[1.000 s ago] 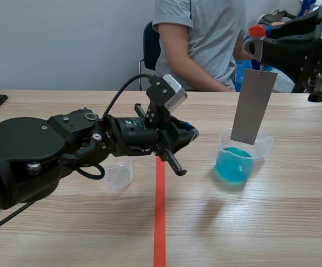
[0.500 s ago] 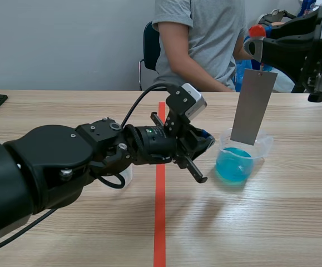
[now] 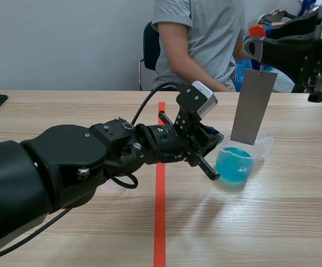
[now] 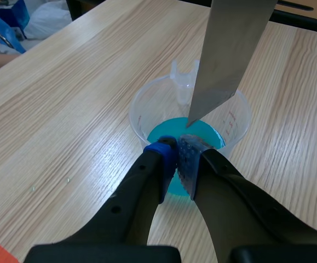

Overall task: Do the redox reaction experiment.
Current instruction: 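Point at the plate with the left hand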

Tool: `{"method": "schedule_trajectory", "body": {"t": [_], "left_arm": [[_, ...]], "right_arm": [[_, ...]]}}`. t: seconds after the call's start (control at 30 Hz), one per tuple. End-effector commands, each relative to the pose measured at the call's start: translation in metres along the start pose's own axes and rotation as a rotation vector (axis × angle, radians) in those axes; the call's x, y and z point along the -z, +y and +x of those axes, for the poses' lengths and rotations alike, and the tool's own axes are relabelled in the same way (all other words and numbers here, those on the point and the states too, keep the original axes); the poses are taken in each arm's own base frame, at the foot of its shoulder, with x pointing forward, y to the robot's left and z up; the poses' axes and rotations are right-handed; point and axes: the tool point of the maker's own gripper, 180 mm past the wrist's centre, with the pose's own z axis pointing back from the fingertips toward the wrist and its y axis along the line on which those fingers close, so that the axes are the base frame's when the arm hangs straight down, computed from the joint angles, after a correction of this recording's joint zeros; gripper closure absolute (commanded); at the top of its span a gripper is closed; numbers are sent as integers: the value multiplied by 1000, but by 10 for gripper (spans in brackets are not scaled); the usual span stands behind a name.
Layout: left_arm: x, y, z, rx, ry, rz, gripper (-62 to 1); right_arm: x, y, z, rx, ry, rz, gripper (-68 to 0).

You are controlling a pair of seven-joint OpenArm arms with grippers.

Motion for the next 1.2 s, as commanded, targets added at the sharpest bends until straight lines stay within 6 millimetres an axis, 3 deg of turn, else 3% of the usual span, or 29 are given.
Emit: {"method": "schedule_trajectory", "body": {"t": [0.0, 0.9, 1.17], "left_arm": [[5, -1, 19, 6, -50, -6, -42], [4, 0, 18, 6, -53, -3, -42], [-12, 18, 11, -6, -37, 27, -42]], "right_arm": [[-3, -13, 23, -48, -46, -21, -13], [-3, -13, 24, -48, -48, -21, -13], [-3, -13, 25, -48, -54, -21, -13]]}}
